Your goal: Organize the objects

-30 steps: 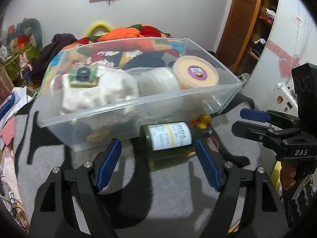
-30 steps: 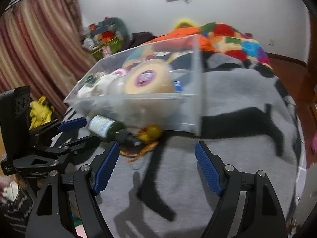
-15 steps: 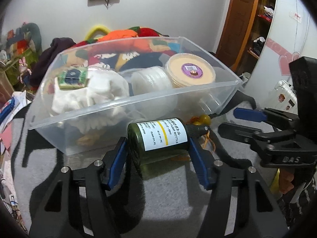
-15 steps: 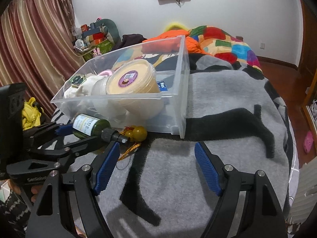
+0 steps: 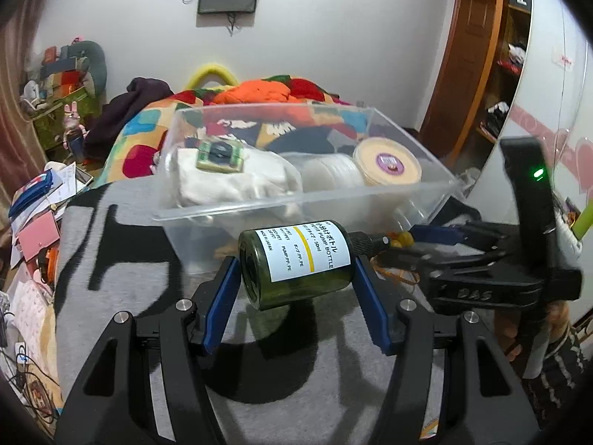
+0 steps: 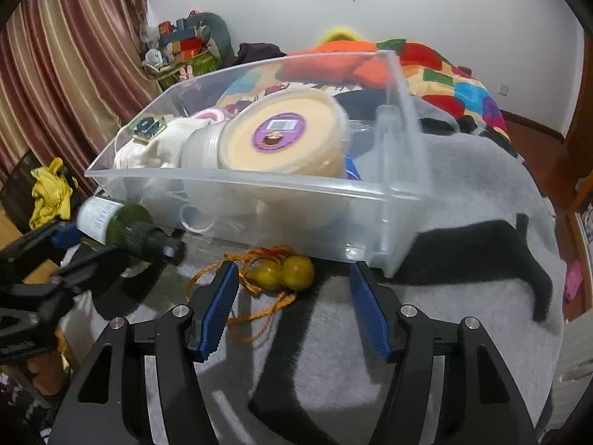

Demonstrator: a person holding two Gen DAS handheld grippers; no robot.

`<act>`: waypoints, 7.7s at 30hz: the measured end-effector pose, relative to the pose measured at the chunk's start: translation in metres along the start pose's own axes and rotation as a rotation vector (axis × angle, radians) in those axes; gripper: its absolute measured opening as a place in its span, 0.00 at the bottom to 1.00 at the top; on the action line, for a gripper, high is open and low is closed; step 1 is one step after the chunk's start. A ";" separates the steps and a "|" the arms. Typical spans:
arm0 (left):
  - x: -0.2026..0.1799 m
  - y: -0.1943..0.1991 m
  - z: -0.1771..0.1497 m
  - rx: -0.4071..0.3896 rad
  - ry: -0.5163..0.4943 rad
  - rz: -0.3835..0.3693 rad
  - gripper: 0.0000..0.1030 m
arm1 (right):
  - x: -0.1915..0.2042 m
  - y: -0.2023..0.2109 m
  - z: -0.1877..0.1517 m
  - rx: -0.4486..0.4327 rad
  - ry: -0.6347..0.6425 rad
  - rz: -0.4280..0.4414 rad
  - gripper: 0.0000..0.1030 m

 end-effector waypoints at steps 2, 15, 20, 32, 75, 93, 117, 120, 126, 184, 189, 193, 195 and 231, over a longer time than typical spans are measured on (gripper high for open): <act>0.002 0.002 0.002 -0.008 0.008 -0.001 0.59 | 0.004 -0.004 0.000 0.009 0.019 -0.033 0.57; 0.005 0.012 0.004 -0.034 0.031 0.001 0.59 | 0.019 0.016 0.005 -0.052 0.042 0.010 0.17; 0.007 0.016 0.009 -0.050 0.036 0.008 0.59 | 0.031 0.028 0.003 -0.078 0.077 0.009 0.17; 0.010 0.027 0.026 -0.098 0.041 0.026 0.59 | 0.047 0.066 0.019 -0.187 0.108 0.042 0.17; 0.037 -0.037 0.101 -0.105 0.072 0.101 0.59 | 0.028 0.042 0.120 -0.293 0.051 -0.001 0.17; 0.042 -0.078 0.097 -0.018 0.065 0.121 0.59 | 0.020 -0.012 0.115 -0.175 0.039 -0.024 0.17; 0.032 -0.067 0.092 -0.036 0.020 0.141 0.65 | 0.035 -0.008 0.109 -0.167 0.088 -0.047 0.38; 0.033 -0.056 0.092 -0.054 0.022 0.137 0.65 | 0.038 0.003 0.106 -0.182 0.088 -0.039 0.40; 0.030 -0.023 0.085 -0.115 0.001 0.171 0.70 | 0.049 0.031 0.095 -0.219 0.105 -0.033 0.52; -0.023 0.062 -0.158 0.293 -0.071 -0.116 0.58 | 0.117 0.052 -0.155 0.202 0.145 0.218 0.65; -0.022 0.062 -0.159 0.296 -0.060 -0.121 0.58 | 0.118 0.039 -0.163 0.241 0.157 0.208 0.57; -0.025 0.061 -0.161 0.306 -0.058 -0.130 0.58 | 0.115 0.047 -0.162 0.203 0.152 0.206 0.56; -0.028 0.060 -0.161 0.308 -0.061 -0.134 0.58 | 0.112 0.053 -0.160 0.179 0.150 0.184 0.56; -0.045 0.039 -0.150 0.342 -0.009 -0.174 0.09 | 0.094 0.052 -0.158 0.214 0.083 0.297 0.51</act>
Point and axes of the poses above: each gripper's, at about its wrist camera, not at the fingertips, and y roughly against the way its jaws point, x to its left, z to its top, the point moved 4 cm from there along -y, roughly the way its jaws point, and after that the axes turned 12 degrees about z, right-handed, at the moved point
